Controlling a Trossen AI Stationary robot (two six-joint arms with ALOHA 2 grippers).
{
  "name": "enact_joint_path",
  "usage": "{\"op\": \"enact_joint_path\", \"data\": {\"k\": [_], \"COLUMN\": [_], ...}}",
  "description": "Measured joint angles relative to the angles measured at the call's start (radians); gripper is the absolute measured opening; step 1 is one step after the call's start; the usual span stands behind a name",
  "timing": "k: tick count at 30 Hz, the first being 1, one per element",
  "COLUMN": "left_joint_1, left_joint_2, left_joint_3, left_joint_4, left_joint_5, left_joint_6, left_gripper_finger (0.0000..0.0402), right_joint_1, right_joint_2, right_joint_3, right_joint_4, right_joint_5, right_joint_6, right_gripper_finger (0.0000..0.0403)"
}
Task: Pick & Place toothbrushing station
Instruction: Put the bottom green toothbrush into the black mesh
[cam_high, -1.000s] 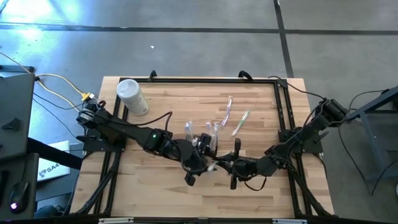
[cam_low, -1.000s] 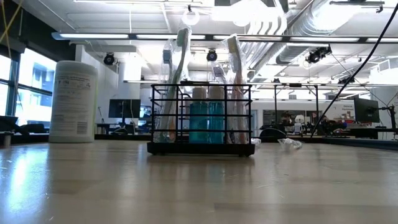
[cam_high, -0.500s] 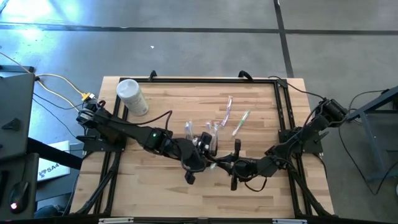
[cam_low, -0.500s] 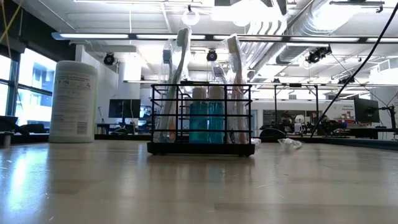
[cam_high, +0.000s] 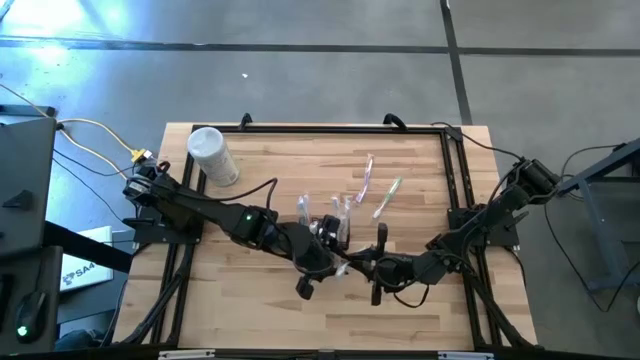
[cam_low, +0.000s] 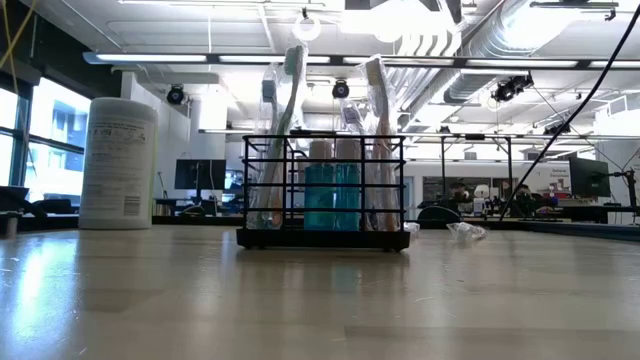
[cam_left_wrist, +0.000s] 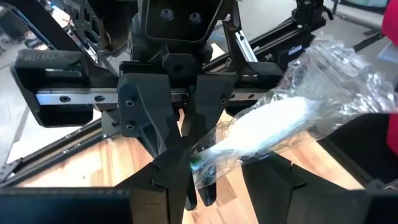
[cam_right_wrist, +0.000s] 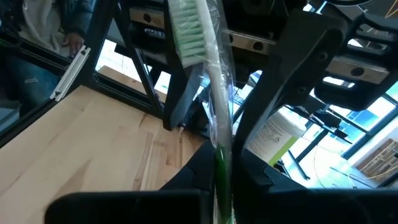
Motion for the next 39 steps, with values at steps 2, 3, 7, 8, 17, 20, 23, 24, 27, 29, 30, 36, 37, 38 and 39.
{"op": "enact_joint_path", "data": {"k": [2, 3, 7, 8, 17, 20, 23, 24, 27, 29, 30, 36, 37, 38, 39], "left_joint_1": [0.000, 0.000, 0.000, 0.000, 0.000, 0.000, 0.000, 0.000, 0.000, 0.000, 0.000, 0.000, 0.000, 0.000, 0.000], "left_joint_2": [0.000, 0.000, 0.000, 0.000, 0.000, 0.000, 0.000, 0.000, 0.001, 0.001, 0.001, 0.001, 0.001, 0.001, 0.001], "left_joint_3": [0.000, 0.000, 0.000, 0.000, 0.000, 0.000, 0.000, 0.000, 0.000, 0.000, 0.000, 0.000, 0.000, 0.000, 0.000], "left_joint_4": [0.000, 0.000, 0.001, 0.001, -0.006, -0.032, 0.000, 0.011, 0.025, 0.024, 0.024, 0.025, 0.025, 0.025, 0.027], "left_joint_5": [0.000, 0.000, -0.001, -0.001, -0.007, 0.001, 0.007, 0.009, 0.013, 0.011, 0.011, 0.011, 0.011, 0.011, 0.011], "left_joint_6": [-0.012, -0.013, -0.013, -0.013, 0.005, 0.085, 0.062, 0.035, -0.026, -0.036, -0.036, -0.036, -0.036, -0.036, -0.036], "left_gripper_finger": [0.0139, 0.0139, 0.0140, 0.0140, 0.0135, 0.0118, 0.0108, 0.0107, 0.0106, 0.0106, 0.0106, 0.0106, 0.0106, 0.0106, 0.0106], "right_joint_1": [0.000, 0.000, 0.000, 0.000, 0.000, 0.000, 0.000, 0.001, 0.000, 0.000, 0.000, 0.000, 0.000, 0.000, 0.000], "right_joint_2": [0.000, 0.000, 0.000, 0.000, 0.000, 0.000, 0.000, 0.000, -0.001, 0.000, 0.000, 0.000, 0.000, -0.001, 0.000], "right_joint_3": [0.000, 0.000, 0.000, 0.000, 0.000, 0.000, 0.000, 0.000, 0.000, 0.000, 0.000, 0.000, 0.000, 0.000, 0.000], "right_joint_4": [0.000, 0.000, 0.000, 0.000, 0.000, -0.006, 0.002, 0.003, 0.002, 0.002, 0.001, 0.000, 0.000, 0.000, 0.000], "right_joint_5": [0.000, 0.000, 0.000, 0.000, 0.000, -0.003, -0.003, -0.004, -0.002, -0.001, -0.001, -0.001, -0.001, -0.001, -0.001], "right_joint_6": [0.000, 0.000, 0.001, 0.001, 0.001, 0.001, 0.001, 0.001, 0.001, 0.001, 0.001, 0.001, 0.001, 0.001, 0.001], "right_gripper_finger": [0.0016, 0.0016, 0.0016, 0.0016, 0.0016, 0.0016, 0.0016, 0.0016, 0.0016, 0.0016, 0.0016, 0.0016, 0.0016, 0.0016, 0.0016]}}
